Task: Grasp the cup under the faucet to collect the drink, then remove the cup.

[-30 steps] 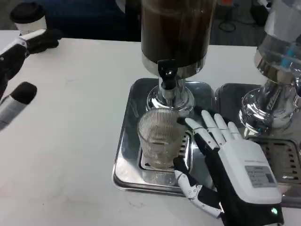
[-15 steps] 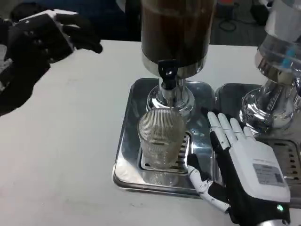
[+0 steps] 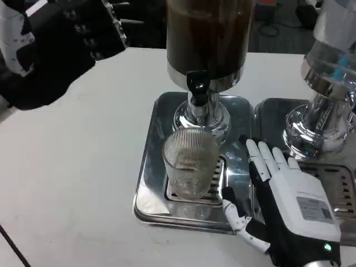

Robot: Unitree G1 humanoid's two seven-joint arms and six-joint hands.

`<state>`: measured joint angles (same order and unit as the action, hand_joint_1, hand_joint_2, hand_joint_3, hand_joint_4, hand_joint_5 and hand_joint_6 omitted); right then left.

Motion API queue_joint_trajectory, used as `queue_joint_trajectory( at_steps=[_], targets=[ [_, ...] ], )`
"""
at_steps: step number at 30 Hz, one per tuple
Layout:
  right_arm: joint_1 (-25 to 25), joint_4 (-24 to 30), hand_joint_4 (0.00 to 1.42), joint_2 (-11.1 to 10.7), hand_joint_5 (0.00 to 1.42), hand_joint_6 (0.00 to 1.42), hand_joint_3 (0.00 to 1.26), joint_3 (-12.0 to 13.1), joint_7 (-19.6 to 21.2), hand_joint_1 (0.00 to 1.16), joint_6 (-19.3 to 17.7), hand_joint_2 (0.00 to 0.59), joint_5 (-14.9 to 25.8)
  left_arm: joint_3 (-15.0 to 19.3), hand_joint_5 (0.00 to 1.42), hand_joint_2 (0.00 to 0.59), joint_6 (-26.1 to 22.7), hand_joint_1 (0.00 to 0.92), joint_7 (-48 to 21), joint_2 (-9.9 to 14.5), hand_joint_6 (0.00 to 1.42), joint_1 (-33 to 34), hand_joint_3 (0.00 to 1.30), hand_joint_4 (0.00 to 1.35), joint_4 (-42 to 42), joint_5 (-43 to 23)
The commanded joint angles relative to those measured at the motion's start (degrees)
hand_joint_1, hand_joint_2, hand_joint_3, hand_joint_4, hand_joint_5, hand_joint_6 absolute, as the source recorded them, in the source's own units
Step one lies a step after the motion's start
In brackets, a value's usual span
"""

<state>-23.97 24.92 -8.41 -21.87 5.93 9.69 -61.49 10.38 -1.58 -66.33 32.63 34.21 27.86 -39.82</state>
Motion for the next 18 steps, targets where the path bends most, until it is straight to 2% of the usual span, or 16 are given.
queue_joint_trajectory(
  at_steps=[1,4,11,18],
  targets=[
    [-0.7,-0.5,0.00,0.3,0.00,0.00,0.02,-0.2,0.9,0.32,0.5,0.488,0.2,-1.2,0.28,0.015,-5.2,0.000,-3.6,-1.5,0.21,4.6,0.31,0.23,4.3,1.6],
    [-1.1,-0.5,0.00,0.5,0.00,0.00,0.02,-0.4,1.2,0.32,0.6,0.487,0.2,-1.6,0.24,0.015,-6.4,0.000,-5.1,-2.5,0.17,6.5,0.26,0.17,6.4,2.9],
    [-1.8,-0.5,0.00,1.3,0.00,0.00,0.02,-0.7,1.9,0.31,0.9,0.487,0.4,-2.0,0.21,0.005,-5.6,0.000,-7.1,-4.6,0.14,10.4,0.24,0.15,10.6,6.6],
    [-2.4,-0.5,0.00,1.9,0.00,0.00,0.02,-0.8,2.6,0.31,1.1,0.486,0.9,-2.9,0.16,0.003,-4.2,0.000,-8.2,-6.5,0.09,11.1,0.21,0.08,11.3,10.1]
  ],
)
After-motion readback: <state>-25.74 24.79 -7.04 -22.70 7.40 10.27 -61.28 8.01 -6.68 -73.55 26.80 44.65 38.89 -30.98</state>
